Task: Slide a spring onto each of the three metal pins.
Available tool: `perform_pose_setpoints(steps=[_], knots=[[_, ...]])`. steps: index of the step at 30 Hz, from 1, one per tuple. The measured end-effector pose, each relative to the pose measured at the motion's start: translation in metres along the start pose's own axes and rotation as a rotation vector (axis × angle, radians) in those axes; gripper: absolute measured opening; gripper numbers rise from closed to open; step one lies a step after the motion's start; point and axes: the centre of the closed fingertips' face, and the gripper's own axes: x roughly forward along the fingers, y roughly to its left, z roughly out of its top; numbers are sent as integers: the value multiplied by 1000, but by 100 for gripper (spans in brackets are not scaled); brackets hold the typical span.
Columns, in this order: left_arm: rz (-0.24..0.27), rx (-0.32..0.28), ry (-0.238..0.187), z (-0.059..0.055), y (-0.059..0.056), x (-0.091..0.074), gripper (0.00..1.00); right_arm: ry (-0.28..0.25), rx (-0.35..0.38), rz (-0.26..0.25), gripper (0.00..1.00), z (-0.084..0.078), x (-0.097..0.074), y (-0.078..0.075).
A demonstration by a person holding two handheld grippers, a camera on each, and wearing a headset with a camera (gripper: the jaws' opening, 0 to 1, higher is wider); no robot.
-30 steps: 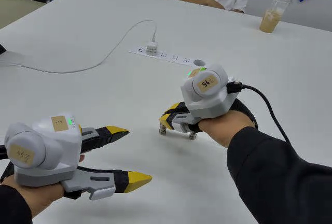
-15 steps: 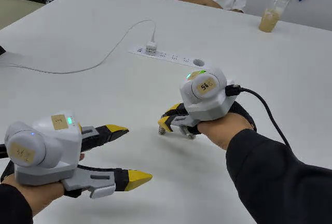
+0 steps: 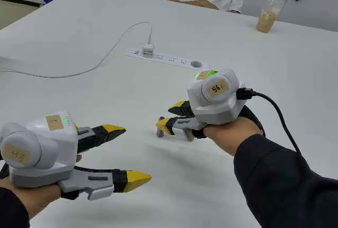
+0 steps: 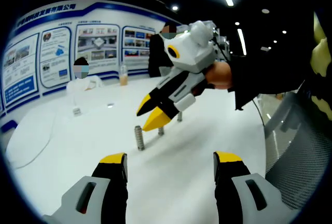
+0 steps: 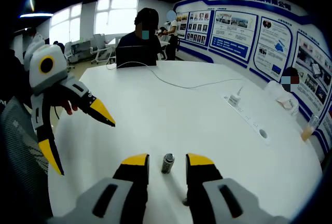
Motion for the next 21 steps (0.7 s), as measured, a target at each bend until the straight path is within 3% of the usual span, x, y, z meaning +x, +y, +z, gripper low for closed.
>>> perform_pose_setpoints(steps=[14, 21], knots=[[9, 10, -10, 9, 2, -2, 72, -81, 3, -45, 36, 13, -34, 1], [14, 13, -13, 12, 2, -3, 73, -103, 8, -84, 40, 10, -53, -5]])
